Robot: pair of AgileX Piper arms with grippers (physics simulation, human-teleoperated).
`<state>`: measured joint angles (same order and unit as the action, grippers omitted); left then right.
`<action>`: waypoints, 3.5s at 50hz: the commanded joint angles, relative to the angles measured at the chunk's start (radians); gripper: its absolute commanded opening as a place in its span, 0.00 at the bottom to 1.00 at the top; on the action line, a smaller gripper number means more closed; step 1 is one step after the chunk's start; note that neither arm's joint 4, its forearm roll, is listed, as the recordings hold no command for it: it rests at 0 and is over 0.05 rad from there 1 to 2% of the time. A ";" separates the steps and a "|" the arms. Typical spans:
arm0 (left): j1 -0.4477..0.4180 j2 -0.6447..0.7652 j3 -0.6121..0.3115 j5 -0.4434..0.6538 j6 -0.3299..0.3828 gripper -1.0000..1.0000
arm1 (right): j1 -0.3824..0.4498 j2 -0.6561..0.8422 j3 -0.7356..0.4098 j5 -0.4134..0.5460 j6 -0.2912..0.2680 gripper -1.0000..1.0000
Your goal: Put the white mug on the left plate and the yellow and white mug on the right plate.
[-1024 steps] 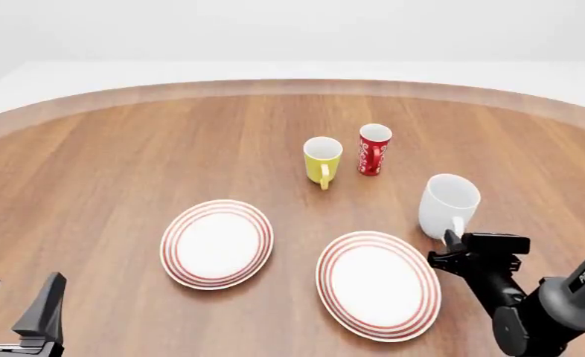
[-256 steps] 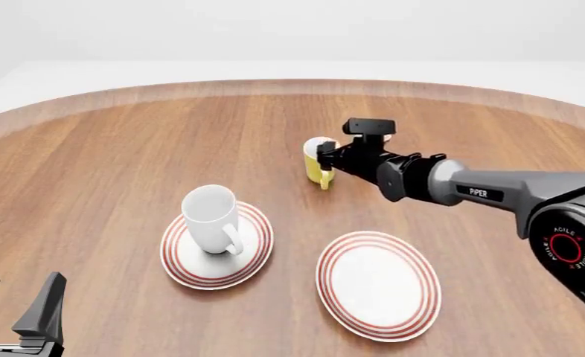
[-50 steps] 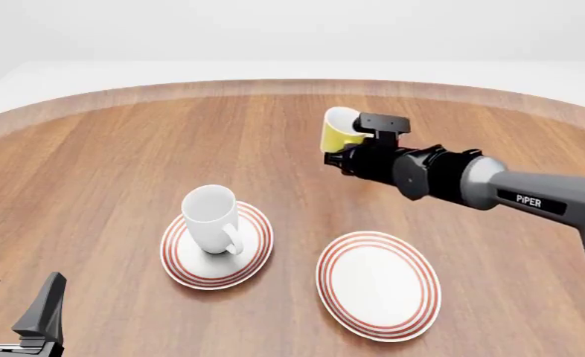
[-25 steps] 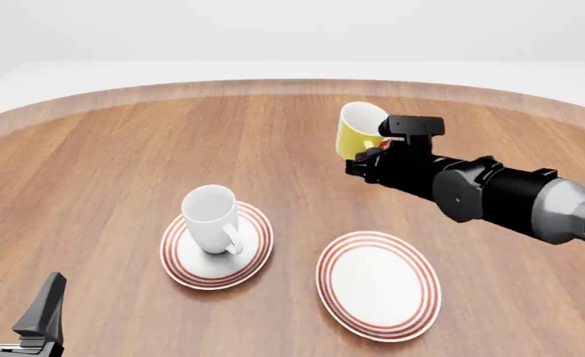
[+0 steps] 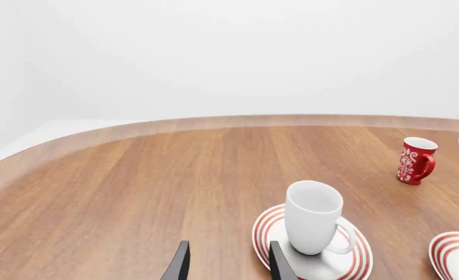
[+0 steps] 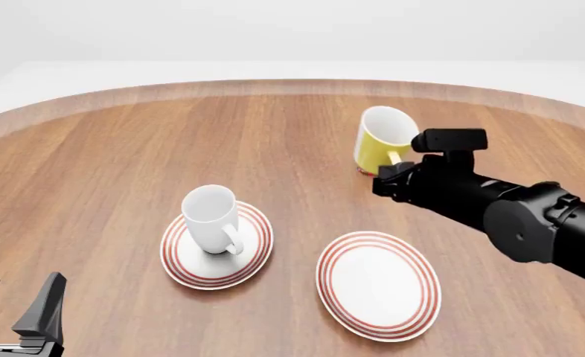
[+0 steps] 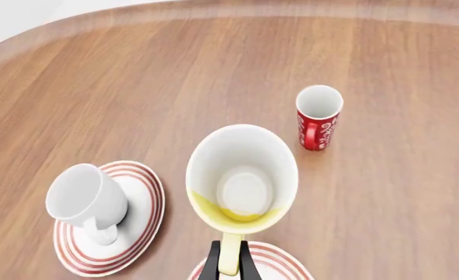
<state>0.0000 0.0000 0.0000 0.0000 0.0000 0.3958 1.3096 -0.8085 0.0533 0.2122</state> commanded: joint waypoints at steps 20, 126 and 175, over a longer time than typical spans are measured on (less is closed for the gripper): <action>0.000 0.000 0.000 0.000 0.000 1.00 | 0.032 -0.240 0.142 0.088 -0.004 0.00; 0.000 0.000 0.000 0.000 0.000 1.00 | 0.128 -0.263 0.455 -0.014 -0.024 0.00; 0.000 0.000 0.000 0.000 0.000 1.00 | 0.091 -0.089 0.492 -0.170 -0.039 0.00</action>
<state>0.0000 0.0000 0.0000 0.0000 0.0000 0.4948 1.1836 -0.3189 -0.0803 0.1678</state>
